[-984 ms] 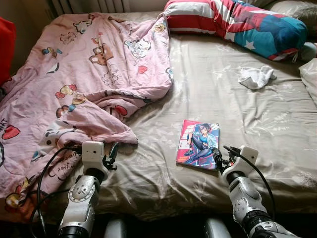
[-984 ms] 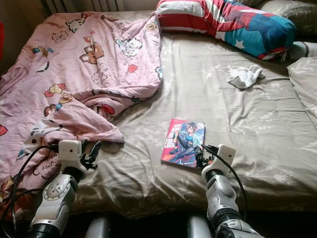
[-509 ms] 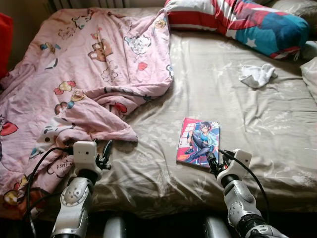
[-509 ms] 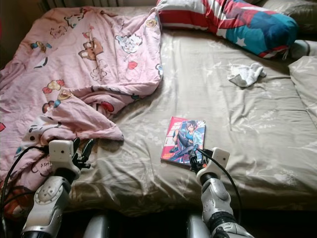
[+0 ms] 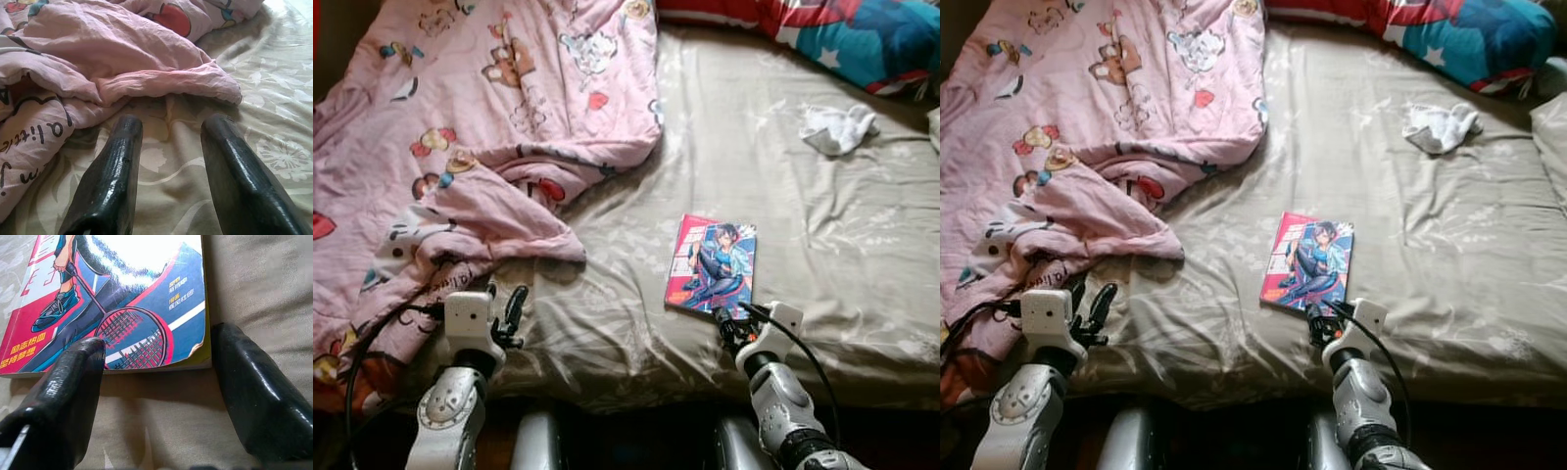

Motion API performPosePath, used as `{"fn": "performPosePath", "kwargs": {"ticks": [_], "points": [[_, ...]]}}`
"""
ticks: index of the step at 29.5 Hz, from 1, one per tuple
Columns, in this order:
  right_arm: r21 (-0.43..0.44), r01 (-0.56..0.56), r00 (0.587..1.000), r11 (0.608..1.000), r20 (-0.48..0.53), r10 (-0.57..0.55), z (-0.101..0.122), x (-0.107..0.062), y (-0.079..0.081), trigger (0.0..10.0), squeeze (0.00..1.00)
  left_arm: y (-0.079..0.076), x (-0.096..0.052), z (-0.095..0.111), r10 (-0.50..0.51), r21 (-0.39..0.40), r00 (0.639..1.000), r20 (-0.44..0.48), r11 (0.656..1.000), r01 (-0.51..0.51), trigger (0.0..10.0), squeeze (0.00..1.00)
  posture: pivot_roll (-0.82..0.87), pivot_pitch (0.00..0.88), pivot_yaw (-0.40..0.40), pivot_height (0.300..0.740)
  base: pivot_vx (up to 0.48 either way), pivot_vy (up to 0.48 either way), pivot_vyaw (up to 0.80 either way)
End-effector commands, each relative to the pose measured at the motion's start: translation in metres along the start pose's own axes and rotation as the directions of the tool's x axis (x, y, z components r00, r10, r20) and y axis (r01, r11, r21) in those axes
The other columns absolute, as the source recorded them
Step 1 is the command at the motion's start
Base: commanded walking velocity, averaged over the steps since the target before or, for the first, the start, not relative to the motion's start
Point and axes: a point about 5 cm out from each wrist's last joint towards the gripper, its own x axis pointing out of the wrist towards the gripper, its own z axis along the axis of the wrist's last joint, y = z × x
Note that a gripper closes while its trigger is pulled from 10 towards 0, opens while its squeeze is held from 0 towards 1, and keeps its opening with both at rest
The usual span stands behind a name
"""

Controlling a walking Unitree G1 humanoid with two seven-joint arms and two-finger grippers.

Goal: Clean up the room

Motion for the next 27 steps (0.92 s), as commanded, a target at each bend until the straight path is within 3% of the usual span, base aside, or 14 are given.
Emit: {"fn": "performPosePath", "kwargs": {"ticks": [1,7,27], "points": [[0.033,0.024,0.997,0.999,-0.078,-0.021,-0.023,-0.009,-0.005,10.0,0.00,0.004,-0.008,-0.001,0.016,0.011,1.000,-0.022,1.000,-0.016,10.0,0.00,0.19,0.439,-0.023,0.583,0.000,0.000,0.00],[0.073,0.031,0.995,0.997,-0.099,-0.023,-0.032,-0.013,-0.005,10.0,0.00,0.006,-0.017,0.000,0.020,0.018,0.999,-0.041,1.000,-0.019,10.0,0.00,0.19,0.454,-0.011,0.583,0.000,0.000,0.00],[0.139,0.017,0.989,0.990,-0.147,0.004,-0.041,-0.016,-0.003,10.0,0.00,0.005,-0.021,0.004,0.018,0.024,0.998,-0.058,1.000,-0.017,10.0,0.00,0.20,0.481,-0.009,0.583,0.000,0.000,0.00]]}}
